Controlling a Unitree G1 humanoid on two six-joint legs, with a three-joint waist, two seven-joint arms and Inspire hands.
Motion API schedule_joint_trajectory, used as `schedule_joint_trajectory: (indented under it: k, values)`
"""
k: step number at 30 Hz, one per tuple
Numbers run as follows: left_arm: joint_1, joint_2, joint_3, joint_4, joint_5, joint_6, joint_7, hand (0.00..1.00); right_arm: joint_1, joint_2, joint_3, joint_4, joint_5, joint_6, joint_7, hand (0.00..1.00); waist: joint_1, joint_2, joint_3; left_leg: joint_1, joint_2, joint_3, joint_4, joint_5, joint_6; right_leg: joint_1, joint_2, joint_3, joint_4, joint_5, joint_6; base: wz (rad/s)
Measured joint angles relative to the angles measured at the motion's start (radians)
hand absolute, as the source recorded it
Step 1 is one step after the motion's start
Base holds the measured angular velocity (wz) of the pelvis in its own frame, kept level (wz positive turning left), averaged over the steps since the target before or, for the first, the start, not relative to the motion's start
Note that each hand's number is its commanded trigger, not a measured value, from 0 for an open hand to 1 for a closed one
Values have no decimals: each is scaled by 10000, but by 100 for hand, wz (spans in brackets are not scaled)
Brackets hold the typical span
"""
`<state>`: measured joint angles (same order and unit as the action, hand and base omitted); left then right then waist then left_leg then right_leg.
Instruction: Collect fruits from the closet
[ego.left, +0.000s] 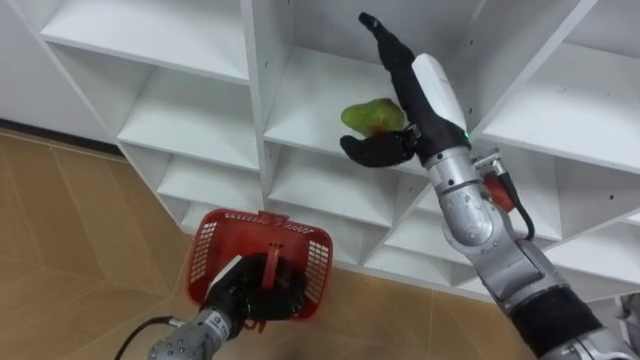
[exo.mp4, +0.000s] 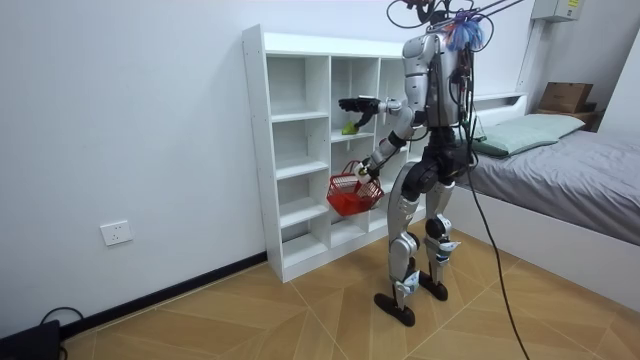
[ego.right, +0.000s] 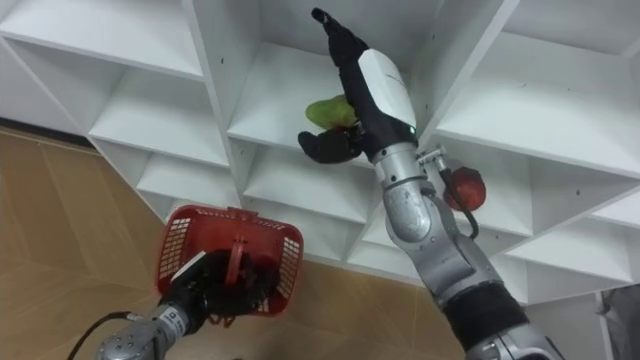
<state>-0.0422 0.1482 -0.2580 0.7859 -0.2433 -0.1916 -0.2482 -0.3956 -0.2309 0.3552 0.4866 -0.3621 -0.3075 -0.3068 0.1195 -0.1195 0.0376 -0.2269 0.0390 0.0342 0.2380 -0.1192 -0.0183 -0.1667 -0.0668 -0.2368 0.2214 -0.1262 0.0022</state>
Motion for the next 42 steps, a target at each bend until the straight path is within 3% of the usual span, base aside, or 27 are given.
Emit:
schedule_joint_trajectory:
  k: [8, 15, 27, 42]
  values:
    - [-50, -107, -33, 1, -3, 0, 6, 100, -3, 1, -386, 702, 86, 48, 24, 0, 74, -41, 64, -45, -11, 6, -1, 22, 11, -26, -18, -7, 1, -7, 10, 0]
    - [-134, -82, 1, 1, -1, 0, 37, 100, -12, -2, -451, 966, 47, 41, -76, 0, 231, -41, 64, -259, -21, 9, -26, 31, 21, -261, -29, 16, 4, -8, 12, 0]
    - [-325, 85, 27, 1, -1, 1, 34, 100, -620, -39, -453, 1632, 13, 31, -136, 0, 222, -42, 63, -357, -39, -9, -15, 35, 27, -333, -40, -31, 5, -19, 30, 0]
    - [-323, 211, -31, 0, 12, 1, 35, 100, -659, -90, -453, 1697, 35, -5, -199, 0, 235, -25, 59, -426, -43, -59, 18, 38, 29, -371, -48, -99, 44, -17, 27, 1]
